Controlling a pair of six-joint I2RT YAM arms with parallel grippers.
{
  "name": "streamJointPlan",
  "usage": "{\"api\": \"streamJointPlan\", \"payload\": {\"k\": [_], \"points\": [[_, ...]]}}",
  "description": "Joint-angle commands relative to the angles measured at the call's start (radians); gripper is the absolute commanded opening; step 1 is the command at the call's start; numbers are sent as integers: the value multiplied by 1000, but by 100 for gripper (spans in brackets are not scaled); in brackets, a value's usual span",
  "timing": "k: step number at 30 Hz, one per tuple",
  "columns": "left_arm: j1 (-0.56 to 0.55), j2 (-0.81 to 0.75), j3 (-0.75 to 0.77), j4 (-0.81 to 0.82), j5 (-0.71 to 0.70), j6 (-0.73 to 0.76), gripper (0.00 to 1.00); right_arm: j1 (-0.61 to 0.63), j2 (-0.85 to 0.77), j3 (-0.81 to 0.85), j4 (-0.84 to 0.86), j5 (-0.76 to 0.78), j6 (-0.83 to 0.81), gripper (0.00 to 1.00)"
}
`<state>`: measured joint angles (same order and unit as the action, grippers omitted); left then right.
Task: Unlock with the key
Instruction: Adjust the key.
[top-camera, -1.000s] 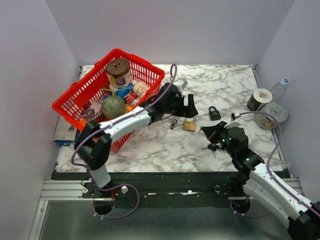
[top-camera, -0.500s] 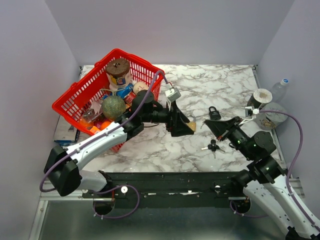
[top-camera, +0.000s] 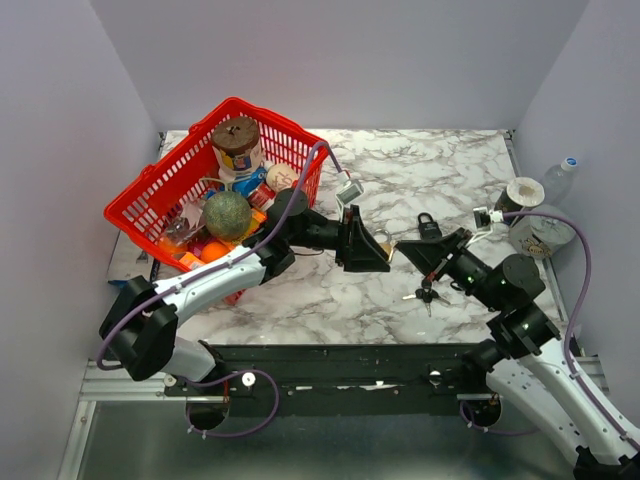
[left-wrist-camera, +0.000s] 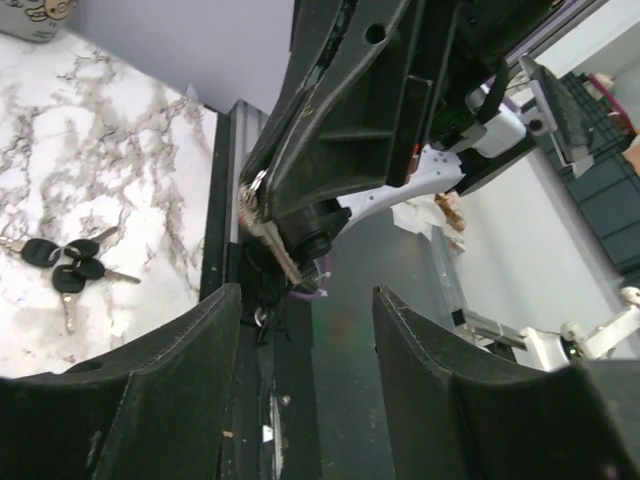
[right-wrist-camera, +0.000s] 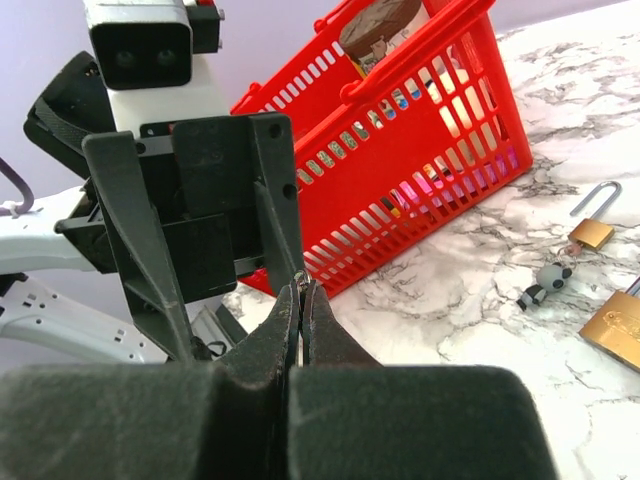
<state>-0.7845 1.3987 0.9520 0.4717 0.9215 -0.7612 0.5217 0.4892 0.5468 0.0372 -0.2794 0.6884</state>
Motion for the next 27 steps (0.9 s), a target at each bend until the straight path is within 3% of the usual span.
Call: {"api": "streamJointPlan", "payload": {"k": [1,8,11,15,17,19,20,22,23,24,26,27], "points": [[1,32,-25,192,48,-113,58,-2,5,-13,35,-40,-21,1],[1,75,-27,266,51,-184,44,-2,20,-19,50,-52,-20,1],[1,95,-22,274,40,-204,31,-2,23,-22,44,-57,-26,1],[-1,115,-28,295,45,-231,0,-2,23,-22,24,-57,-29,1],[1,115,-35,294,56,-230,0,-2,15,-10,-14,-44,-38,2],[1,109,-41,251,66,-210,0,-2,0,31,-109,-21,-53,16],[-1,108,-36,207,73,-154,0,-2,-3,51,-150,-15,-82,34],[-4,106,-3,-8,99,-48,0,-2,-12,99,-277,-17,-116,48],[-15,106,13,-100,106,91,0,-2,-12,140,-316,-27,-156,55],[-22,106,33,-298,109,165,0,-2,-8,166,-354,-55,-174,58],[-39,106,83,-469,90,302,0,-3,21,237,-477,-89,-228,66],[-50,103,93,-592,88,382,0,-2,41,257,-515,-110,-249,66]]}}
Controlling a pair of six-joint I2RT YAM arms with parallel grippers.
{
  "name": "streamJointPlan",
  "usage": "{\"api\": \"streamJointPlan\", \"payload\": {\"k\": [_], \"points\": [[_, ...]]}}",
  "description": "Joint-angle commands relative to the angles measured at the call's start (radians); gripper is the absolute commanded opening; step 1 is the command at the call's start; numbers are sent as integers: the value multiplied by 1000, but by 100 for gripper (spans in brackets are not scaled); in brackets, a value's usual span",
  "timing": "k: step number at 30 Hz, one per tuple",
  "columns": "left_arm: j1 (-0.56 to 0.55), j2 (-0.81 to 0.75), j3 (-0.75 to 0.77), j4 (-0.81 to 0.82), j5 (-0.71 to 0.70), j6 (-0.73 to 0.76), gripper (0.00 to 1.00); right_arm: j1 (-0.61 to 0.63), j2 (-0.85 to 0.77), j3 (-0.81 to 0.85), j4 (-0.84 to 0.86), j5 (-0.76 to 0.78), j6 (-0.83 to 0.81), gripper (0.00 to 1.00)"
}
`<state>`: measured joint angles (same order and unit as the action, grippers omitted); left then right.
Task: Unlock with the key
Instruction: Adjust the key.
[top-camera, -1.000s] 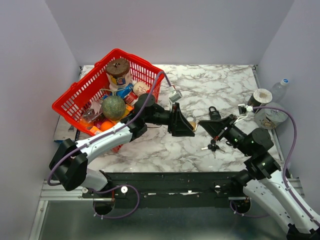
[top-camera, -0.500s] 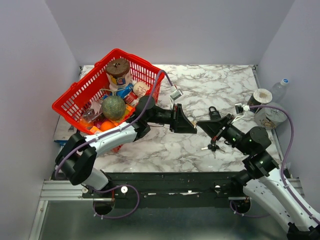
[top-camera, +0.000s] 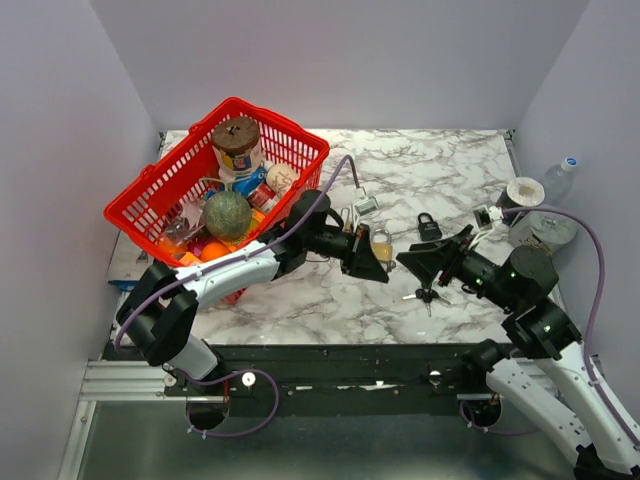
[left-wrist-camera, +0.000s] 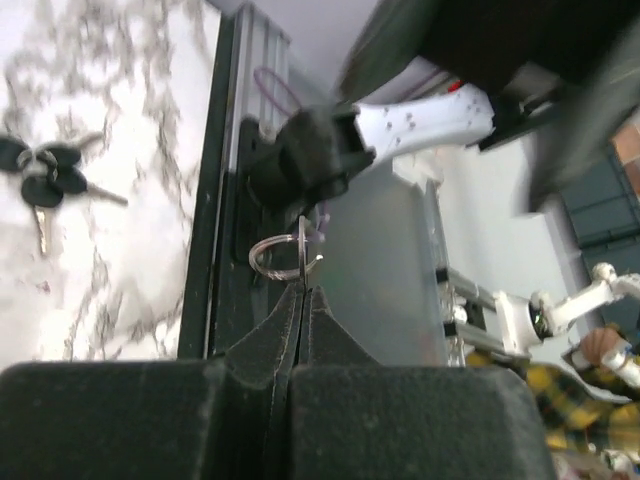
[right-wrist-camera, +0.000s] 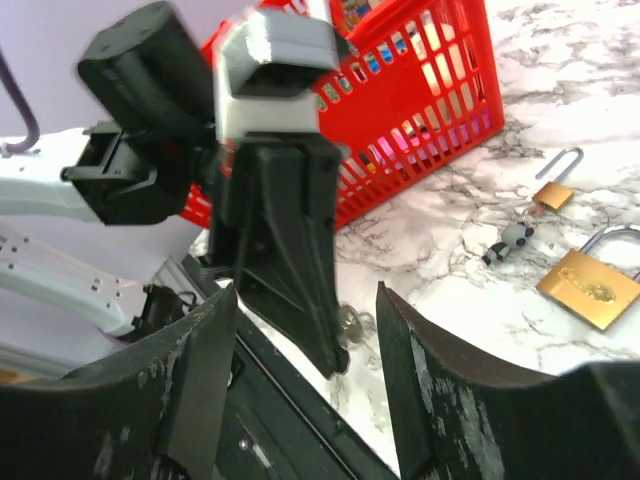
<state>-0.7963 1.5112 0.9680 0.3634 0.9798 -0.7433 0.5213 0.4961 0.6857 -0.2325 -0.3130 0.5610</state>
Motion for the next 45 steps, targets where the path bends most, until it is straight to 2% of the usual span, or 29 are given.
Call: {"api": "streamJointPlan", "payload": {"k": [1,3,6,9,13,23,28,32,40,43,44,45], "points": [[-40,-16,83,-518,37,392,0,-1,51,135,-322,-134,-140,64],[-41,-35,87,-590,52,444,0,-1,110,166,-402,-216,-185,59],[-44,-48,98,-682,83,492,0,-1,162,164,-432,-329,-214,56],[-63,-45,127,-786,97,562,0,-1,194,143,-406,-400,-204,52],[-81,-48,144,-827,106,588,0,12,220,65,-296,-492,-162,46],[-103,-34,167,-877,111,619,0,92,277,-14,-137,-489,-108,41],[-103,-36,167,-880,109,625,0,103,289,-28,-126,-489,-110,34],[-103,-39,167,-880,99,627,0,106,285,-41,-123,-508,-107,21],[-103,-42,164,-870,96,619,0,111,286,-86,-85,-567,-99,19],[-103,-45,166,-862,88,613,0,111,285,-103,-50,-593,-90,8],[-103,-45,166,-859,77,611,0,111,280,-109,-41,-597,-82,1],[-103,-42,167,-848,66,605,0,111,272,-118,-30,-594,-78,1]]}}
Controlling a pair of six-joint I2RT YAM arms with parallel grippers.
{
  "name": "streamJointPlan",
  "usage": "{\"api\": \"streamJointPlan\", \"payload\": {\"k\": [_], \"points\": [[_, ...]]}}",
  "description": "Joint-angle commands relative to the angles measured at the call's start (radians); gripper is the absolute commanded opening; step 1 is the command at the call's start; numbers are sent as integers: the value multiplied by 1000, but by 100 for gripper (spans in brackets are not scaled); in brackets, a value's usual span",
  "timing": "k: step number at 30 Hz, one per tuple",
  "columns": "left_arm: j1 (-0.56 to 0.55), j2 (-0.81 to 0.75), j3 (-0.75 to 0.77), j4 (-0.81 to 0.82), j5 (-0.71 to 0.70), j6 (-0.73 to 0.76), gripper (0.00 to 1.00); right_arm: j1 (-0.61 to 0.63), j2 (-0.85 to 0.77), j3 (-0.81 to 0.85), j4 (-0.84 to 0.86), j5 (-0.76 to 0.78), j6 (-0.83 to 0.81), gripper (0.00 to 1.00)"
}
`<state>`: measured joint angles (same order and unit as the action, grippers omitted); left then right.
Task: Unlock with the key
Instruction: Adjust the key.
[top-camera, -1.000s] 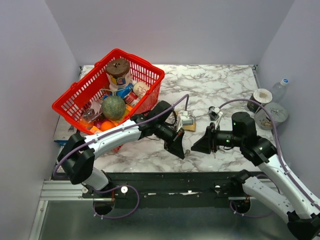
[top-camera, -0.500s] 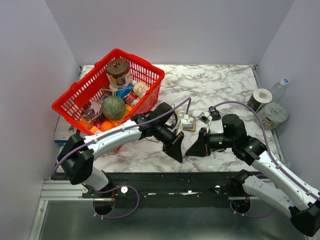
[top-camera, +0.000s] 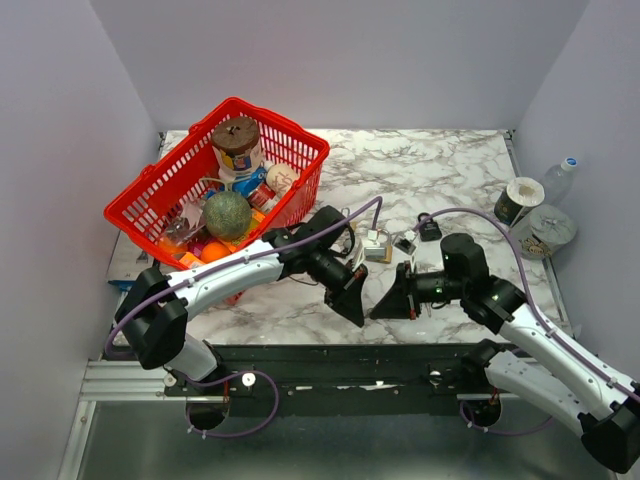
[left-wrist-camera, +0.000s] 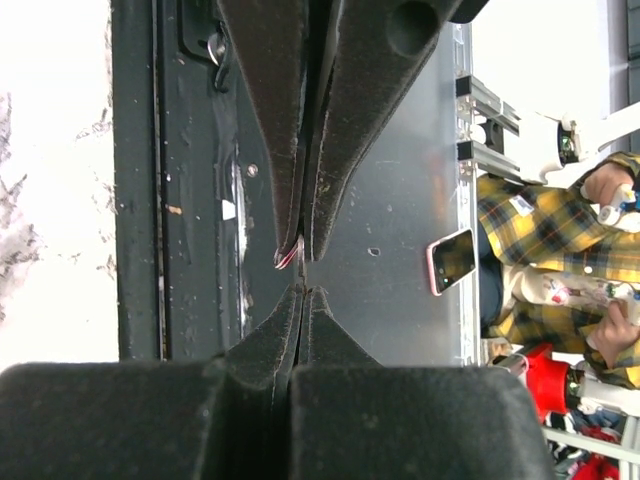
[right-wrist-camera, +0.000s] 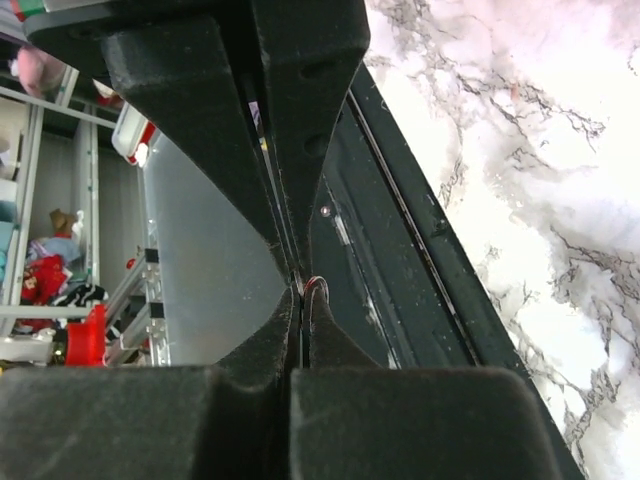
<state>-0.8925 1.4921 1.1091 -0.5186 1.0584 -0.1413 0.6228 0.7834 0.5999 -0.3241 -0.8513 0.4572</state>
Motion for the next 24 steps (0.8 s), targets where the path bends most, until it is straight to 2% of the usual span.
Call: {"api": "streamJointPlan", "payload": {"k": [1,5,6,7,8,9,10,11,12,13,16,20,24], "points": [[-6,-21,29,40,-23,-7,0,9,-24,-38,78,-34,31,1],[-6,-18,34,69,-124,-33,2,9,-105,-80,149,82,109,1],[-5,-21,34,78,-153,-38,9,9,-137,-92,155,118,123,1],[-5,-21,35,86,-191,-41,20,11,-151,-110,158,195,133,1],[-5,-26,37,89,-224,-47,25,9,-165,-123,158,237,156,1],[-5,-27,38,101,-320,-52,29,9,-182,-136,160,279,170,1],[-5,-32,40,109,-371,-58,48,8,-212,-152,168,360,184,1],[-5,-41,43,114,-420,-61,59,8,-234,-194,177,403,225,1],[-5,-47,43,130,-470,-69,65,8,-255,-215,190,438,244,1],[-5,-58,37,144,-556,-78,79,8,-303,-235,209,522,264,1],[-5,-124,-26,268,-708,-159,99,8,-384,-308,238,686,354,1],[1,-200,-123,460,-765,-308,99,8,-492,-411,379,744,391,1],[10,-214,-202,691,-658,-441,99,8,-544,-448,465,739,406,1]]}}
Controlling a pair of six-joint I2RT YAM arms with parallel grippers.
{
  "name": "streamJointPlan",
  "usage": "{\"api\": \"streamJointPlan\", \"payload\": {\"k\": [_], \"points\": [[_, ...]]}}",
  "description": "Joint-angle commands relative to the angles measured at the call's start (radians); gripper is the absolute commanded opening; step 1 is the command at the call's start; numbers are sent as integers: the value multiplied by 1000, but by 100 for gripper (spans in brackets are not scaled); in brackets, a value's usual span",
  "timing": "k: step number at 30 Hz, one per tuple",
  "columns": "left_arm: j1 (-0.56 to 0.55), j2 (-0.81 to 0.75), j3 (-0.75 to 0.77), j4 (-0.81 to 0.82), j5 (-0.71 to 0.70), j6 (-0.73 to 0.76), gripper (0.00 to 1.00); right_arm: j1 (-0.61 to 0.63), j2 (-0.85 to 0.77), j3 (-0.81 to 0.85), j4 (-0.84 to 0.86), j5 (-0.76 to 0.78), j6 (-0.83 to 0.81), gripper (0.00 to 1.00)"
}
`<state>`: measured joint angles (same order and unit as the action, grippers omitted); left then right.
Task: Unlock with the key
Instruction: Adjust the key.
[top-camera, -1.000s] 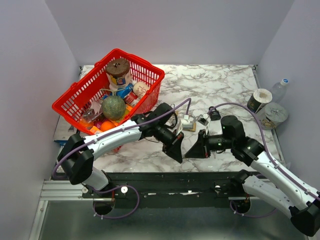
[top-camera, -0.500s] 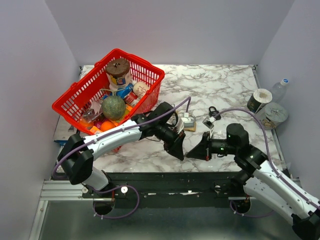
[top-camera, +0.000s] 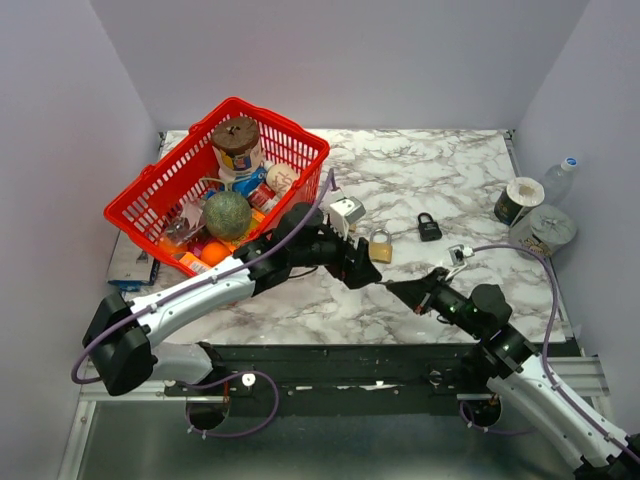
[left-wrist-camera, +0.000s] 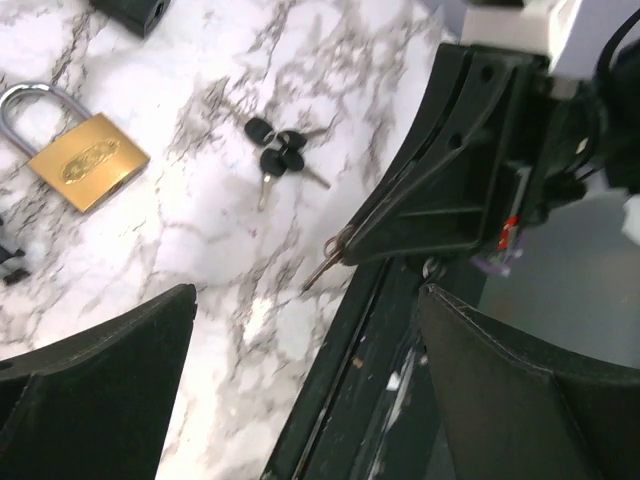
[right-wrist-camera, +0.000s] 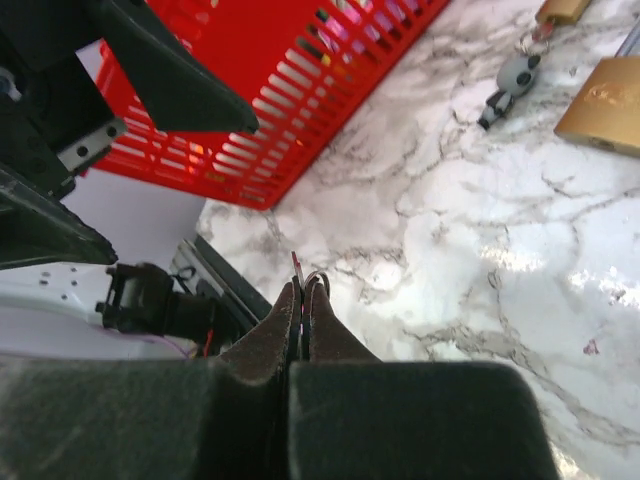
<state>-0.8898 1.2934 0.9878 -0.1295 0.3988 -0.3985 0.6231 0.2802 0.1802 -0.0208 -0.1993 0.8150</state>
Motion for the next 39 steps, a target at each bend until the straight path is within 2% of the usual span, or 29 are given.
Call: {"api": "streamJointPlan", "payload": {"k": [1,4,7,12,15,16,18,19,21,32,39], "points": [[8,-20,-115,342,21,-209,97,7,-45,-30,180,80,53,1],[11,-23,-170,458,46,-301,92,7,-73,-38,240,72,70,1],[11,-48,-214,510,-24,-390,90,7,-105,-54,301,78,90,1],[11,-57,-239,611,-25,-471,86,7,-70,-48,337,49,95,1],[11,-43,-248,683,-2,-525,77,7,-21,-47,389,21,93,1],[11,-42,-253,700,6,-554,72,7,-13,-47,416,18,95,1],[9,-36,-264,741,18,-574,68,7,7,-47,436,14,101,1],[9,-34,-265,748,21,-583,63,7,11,-47,452,12,101,1],[11,-31,-268,748,28,-592,60,7,19,-47,461,12,102,1],[9,-19,-270,740,58,-603,58,7,40,-47,473,18,105,1],[9,-8,-270,757,81,-622,44,9,74,-50,505,18,107,1]]}}
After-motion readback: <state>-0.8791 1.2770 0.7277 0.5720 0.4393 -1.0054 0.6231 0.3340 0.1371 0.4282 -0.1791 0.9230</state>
